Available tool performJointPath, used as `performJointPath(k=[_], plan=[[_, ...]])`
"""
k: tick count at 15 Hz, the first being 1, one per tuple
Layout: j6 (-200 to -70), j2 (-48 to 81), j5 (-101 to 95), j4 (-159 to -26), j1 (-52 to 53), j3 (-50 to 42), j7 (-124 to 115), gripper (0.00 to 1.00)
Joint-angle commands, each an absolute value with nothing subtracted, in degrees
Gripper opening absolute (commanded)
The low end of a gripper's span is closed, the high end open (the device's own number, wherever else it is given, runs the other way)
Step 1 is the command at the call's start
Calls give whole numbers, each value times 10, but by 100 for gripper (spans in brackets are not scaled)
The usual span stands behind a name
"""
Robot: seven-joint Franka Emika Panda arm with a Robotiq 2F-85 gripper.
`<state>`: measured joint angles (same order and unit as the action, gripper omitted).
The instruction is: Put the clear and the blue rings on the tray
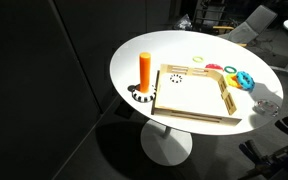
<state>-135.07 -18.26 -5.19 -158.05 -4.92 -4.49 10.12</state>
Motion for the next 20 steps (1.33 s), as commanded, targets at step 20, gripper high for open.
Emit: performJointPath(k=[20], plan=[[-1589,110,-201,-1580,-25,-80,-37,100]])
